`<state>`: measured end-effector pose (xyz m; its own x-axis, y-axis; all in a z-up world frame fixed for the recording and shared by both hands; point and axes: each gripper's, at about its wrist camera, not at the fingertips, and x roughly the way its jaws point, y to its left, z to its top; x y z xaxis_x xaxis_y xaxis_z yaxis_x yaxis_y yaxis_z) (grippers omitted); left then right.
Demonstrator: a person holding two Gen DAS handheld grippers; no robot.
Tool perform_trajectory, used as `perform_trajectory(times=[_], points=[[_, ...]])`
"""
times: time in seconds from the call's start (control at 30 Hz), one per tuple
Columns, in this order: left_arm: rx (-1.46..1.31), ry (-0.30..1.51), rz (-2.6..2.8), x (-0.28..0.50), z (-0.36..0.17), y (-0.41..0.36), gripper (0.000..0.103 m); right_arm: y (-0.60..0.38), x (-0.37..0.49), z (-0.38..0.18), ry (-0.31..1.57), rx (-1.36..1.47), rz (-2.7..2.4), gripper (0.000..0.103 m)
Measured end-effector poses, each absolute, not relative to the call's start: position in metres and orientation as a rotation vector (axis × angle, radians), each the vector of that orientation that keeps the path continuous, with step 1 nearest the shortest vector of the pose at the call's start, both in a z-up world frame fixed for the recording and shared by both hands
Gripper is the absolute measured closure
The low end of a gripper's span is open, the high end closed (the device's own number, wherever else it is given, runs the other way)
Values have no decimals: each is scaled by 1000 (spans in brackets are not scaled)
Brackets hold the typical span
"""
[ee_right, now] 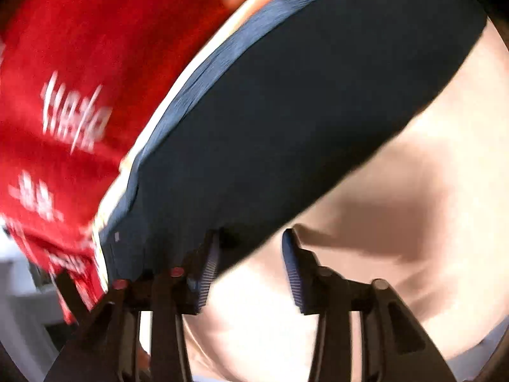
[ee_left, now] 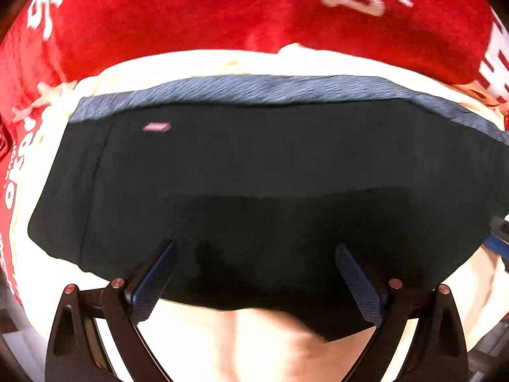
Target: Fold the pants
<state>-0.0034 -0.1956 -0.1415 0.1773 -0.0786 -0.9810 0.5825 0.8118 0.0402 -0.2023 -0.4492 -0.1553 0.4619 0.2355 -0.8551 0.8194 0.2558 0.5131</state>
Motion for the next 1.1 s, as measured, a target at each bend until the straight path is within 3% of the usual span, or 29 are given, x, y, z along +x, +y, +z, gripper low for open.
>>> perform_trajectory(times=[0.17,0.3,0.4,0.47,0.5,0.67,0.8,0.93,1.1], points=[[545,1255,-496,-26,-154,-209,0,-456,-216,-161,1079,1278,-588,89],[550,1329,-482,-19,-151,-200,1,-452,-221,-146,1204,1142,-634,89],[533,1273,-529,-8,-125,-222,1,-453,-197,-118,1184,986,-574,79],[513,1243,-538,3,-117,-237,1,-456,-165,-105,1167,872,-498,65],[504,1233,-532,10,-115,-246,1,-457,-148,-103,1161,840,-466,64],[433,1206,-467,61,-125,-292,1,-457,-55,-120,1166,764,-339,64],[460,1228,-423,101,-155,-308,1,-456,-34,-141,1178,713,-313,64],[406,1234,-366,113,-156,-286,0,-479,-36,-159,1161,684,-353,88],[446,1207,-298,139,-136,-256,1,-523,-62,-155,1179,730,-531,84]])
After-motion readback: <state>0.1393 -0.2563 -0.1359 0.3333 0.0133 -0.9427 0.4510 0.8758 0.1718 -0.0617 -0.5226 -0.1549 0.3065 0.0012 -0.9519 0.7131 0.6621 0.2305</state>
